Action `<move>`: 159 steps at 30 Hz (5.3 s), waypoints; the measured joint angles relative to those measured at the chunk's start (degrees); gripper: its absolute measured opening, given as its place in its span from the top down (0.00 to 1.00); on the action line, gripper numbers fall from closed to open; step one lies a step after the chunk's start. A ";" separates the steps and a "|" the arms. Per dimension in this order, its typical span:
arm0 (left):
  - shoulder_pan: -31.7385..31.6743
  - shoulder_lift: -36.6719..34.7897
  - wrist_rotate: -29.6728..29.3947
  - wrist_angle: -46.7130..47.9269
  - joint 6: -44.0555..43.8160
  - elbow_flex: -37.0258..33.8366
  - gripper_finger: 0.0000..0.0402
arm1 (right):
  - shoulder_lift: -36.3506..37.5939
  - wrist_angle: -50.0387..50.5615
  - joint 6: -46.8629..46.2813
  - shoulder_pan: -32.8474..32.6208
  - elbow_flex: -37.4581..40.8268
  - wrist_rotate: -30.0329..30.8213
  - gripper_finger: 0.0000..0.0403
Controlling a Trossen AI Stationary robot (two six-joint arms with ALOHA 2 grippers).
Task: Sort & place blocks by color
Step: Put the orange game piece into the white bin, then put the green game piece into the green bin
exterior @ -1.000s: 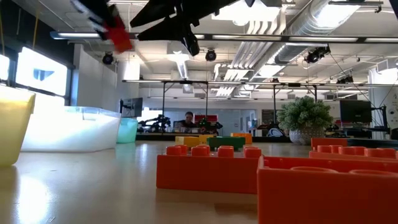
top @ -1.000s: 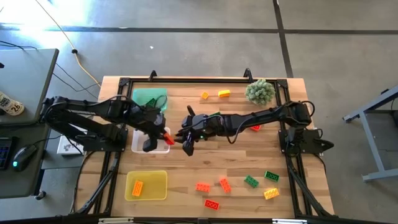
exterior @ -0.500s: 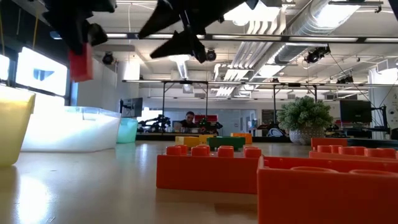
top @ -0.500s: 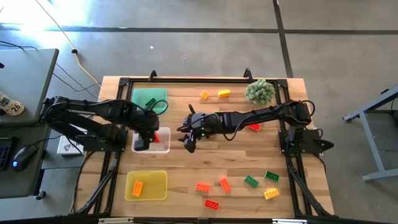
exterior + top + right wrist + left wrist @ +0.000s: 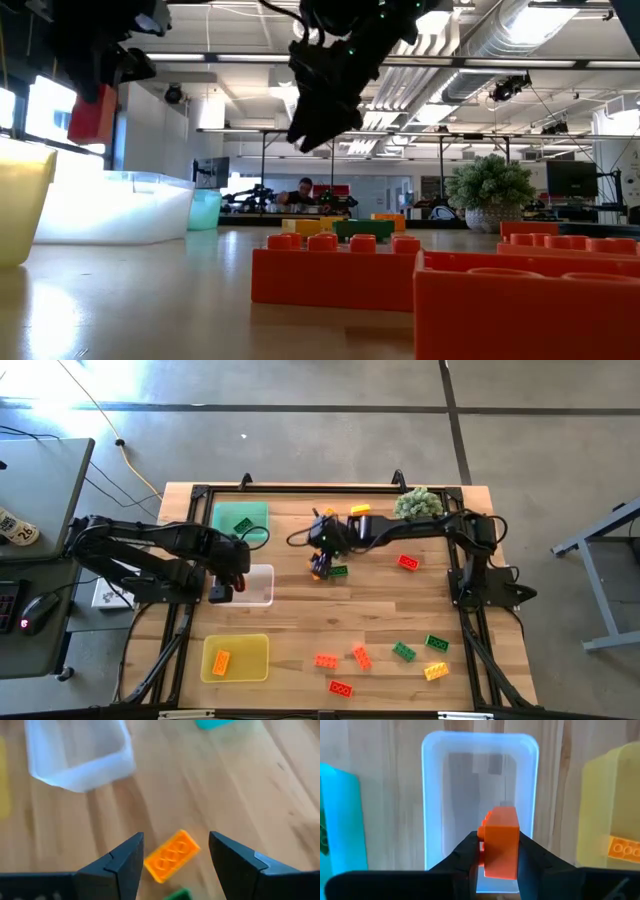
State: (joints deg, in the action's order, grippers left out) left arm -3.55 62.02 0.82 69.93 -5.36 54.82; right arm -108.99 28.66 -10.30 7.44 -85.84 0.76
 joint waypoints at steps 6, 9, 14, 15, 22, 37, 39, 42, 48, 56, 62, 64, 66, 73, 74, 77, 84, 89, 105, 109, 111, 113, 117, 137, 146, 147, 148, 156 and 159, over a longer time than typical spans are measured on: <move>-0.13 0.16 0.07 -1.64 -1.94 -5.08 0.81 | 0.00 4.34 11.97 5.38 0.00 -4.71 0.48; -0.20 0.29 0.47 -2.54 -3.29 -6.92 0.81 | 0.00 6.68 20.32 7.77 0.02 -7.06 0.48; -0.20 0.95 0.45 -3.96 -4.88 -8.19 0.81 | -0.02 11.43 29.92 11.37 0.07 -8.36 0.48; -0.20 1.10 0.39 -4.00 -4.99 -8.27 0.81 | -0.04 12.12 31.34 11.97 0.07 -8.54 0.48; -0.20 4.09 -1.48 -4.03 -5.78 -8.27 0.81 | -0.04 17.54 37.99 14.88 0.07 -11.39 0.48; -0.20 8.00 0.64 -4.16 -13.06 -8.27 0.55 | -3.96 21.48 45.68 15.87 0.09 -10.22 0.48; -0.20 7.86 1.33 -4.14 -13.89 -8.27 0.53 | -4.62 21.26 46.31 15.89 0.09 -10.20 0.48; -0.20 7.85 1.75 -4.13 -14.98 -8.27 0.51 | -5.81 21.30 46.59 16.08 0.09 -9.98 0.48; -0.20 7.85 1.77 -4.13 -15.73 -8.27 0.50 | -8.33 21.54 46.79 16.27 0.09 -9.29 0.48; -0.20 7.82 1.82 -4.11 -16.95 -8.27 0.50 | -11.00 21.84 46.84 16.31 0.09 -6.98 0.48; -0.20 7.82 3.05 -3.92 -17.04 -6.80 0.50 | -11.57 21.73 46.63 16.31 0.08 -6.83 0.57; -0.20 7.82 3.08 -3.86 -17.06 -5.47 0.50 | -11.56 21.85 46.44 16.31 -0.02 -6.92 0.66; -0.20 7.82 3.08 -3.61 -17.04 -3.94 0.50 | -11.54 22.29 46.31 16.31 -0.04 -7.01 0.72; -0.76 7.82 2.35 -3.44 -18.36 1.16 0.50 | -11.55 25.61 45.30 16.31 -1.53 -7.35 0.72; -1.22 7.82 1.69 -3.59 -18.81 1.80 0.50 | -11.57 26.42 45.05 16.31 -2.41 -7.38 0.72; -3.49 7.80 -1.13 -4.80 -20.97 3.32 0.50 | -11.48 27.40 44.80 16.31 -6.08 -7.44 0.72; -12.33 7.80 -2.41 -11.29 -21.70 3.88 0.50 | -11.47 30.99 41.94 16.16 -15.70 -9.00 0.72; -19.97 7.80 1.72 -14.86 -16.52 3.88 0.50 | -11.47 33.25 38.33 15.79 -23.67 -9.39 0.72; -38.68 7.80 22.88 -38.07 -19.58 3.88 0.50 | -11.45 29.02 29.05 7.43 -34.56 6.24 0.72; -39.80 7.80 24.52 -40.63 -20.00 3.88 0.50 | -11.45 25.18 28.24 4.99 -34.51 10.88 0.72; -39.87 7.80 24.55 -40.66 -19.99 3.88 0.50 | -11.45 22.80 27.52 4.02 -34.51 11.71 0.72; -39.85 7.78 24.86 -40.84 -19.46 3.88 0.50 | -11.45 20.70 25.73 3.19 -34.46 12.76 0.72; -39.78 7.78 24.91 -41.65 -18.21 3.88 0.50 | -11.45 17.63 23.23 2.03 -34.38 15.28 0.72; -39.82 7.85 27.05 -43.34 -9.08 3.92 0.79 | -11.45 15.44 13.15 0.75 -34.34 18.61 0.72; -39.85 7.85 18.49 -37.35 2.25 3.88 0.81 | -11.26 16.17 5.49 0.73 -34.34 15.18 0.33; -39.89 7.85 16.69 -36.20 3.59 3.88 0.81 | -11.26 16.50 4.84 0.71 -34.34 15.01 0.30; -39.91 7.85 15.11 -35.20 4.80 3.88 0.81 | -11.26 16.56 4.35 0.71 -34.34 14.97 0.29; -39.95 7.85 -1.99 -27.94 12.40 3.88 0.81 | -11.26 19.01 7.71 3.01 -34.34 15.14 0.27; -39.95 7.96 -6.49 -24.84 13.17 3.88 0.81 | -11.26 21.23 10.53 4.86 -34.34 14.67 0.27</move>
State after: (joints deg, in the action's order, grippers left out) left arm -43.51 69.98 -5.67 45.09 7.82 58.70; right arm -120.25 49.89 0.23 12.30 -120.18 15.44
